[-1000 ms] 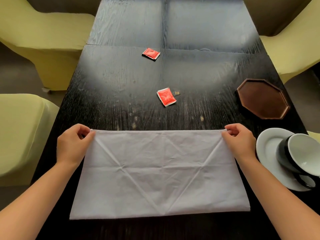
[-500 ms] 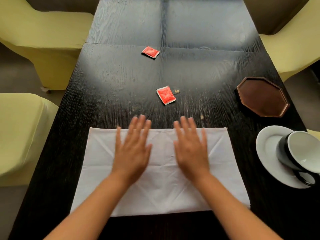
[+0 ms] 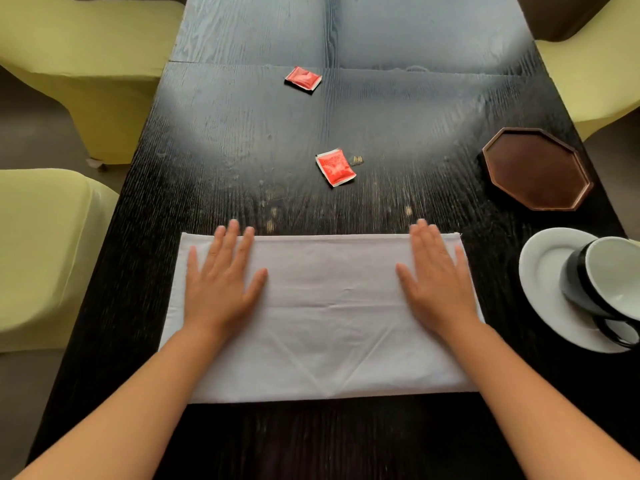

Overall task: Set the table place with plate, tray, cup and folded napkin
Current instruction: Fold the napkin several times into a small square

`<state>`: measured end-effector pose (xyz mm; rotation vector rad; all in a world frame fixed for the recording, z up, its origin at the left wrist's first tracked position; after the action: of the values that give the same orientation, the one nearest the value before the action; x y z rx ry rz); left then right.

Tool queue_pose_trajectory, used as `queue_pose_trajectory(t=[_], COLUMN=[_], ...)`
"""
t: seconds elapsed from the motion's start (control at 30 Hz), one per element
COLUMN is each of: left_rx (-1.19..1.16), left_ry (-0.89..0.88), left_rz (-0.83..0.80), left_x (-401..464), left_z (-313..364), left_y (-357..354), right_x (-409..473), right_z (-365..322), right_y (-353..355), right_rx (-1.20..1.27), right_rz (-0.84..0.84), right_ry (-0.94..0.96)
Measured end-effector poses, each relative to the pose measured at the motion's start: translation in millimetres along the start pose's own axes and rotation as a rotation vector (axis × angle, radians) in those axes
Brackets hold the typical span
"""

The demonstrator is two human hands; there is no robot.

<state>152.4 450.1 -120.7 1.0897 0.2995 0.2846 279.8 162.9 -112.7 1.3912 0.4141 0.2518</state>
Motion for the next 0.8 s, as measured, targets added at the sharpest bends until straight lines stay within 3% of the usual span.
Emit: queue_pose_trajectory(t=[0.13, 0.23, 0.3, 0.4, 0.47, 0.57, 0.8], left_rx=[0.031, 0.052, 0.003, -0.095, -0.122, -0.103, -0.042], left_ry=[0.142, 0.218, 0.188, -0.008, -0.102, -0.108, -0.059], left_rz=[0.02, 0.041, 0.13, 0.189, 0.134, 0.001, -0.066], left_x=[-11, -15, -22, -52, -75, -98, -101], left_z=[-47, -51, -25, 43, 83, 107, 63], left_y=[22, 33, 39, 29, 4, -32, -31], right_x=[-5, -8, -23, -65, -90, -109, -107], right_z=[49, 46, 25, -37, -79, -112, -73], right_y=[-3, 7, 24, 40, 32, 14, 2], right_rx=[-0.076, -0.091, -0.034, 0.082, 0.082, 0.023, -0.033], right_rz=[-0.045, -0.051, 0.056, 0.204, 0.159, 0.02, -0.023], right_ry=[-0.066, -0.126, -0.174, -0.108, -0.042, 0.006, 0.028])
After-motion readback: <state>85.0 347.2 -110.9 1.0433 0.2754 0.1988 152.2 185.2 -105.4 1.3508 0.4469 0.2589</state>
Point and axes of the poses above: each hand's wrist, its own x-axis towards the middle knuckle, its own y-axis out of the back of the hand, z = x × y, the point moved 6 cm from there along x, towards the middle knuckle, and after that the axes turned 15 degrees about -x, right-handed, at the moved point
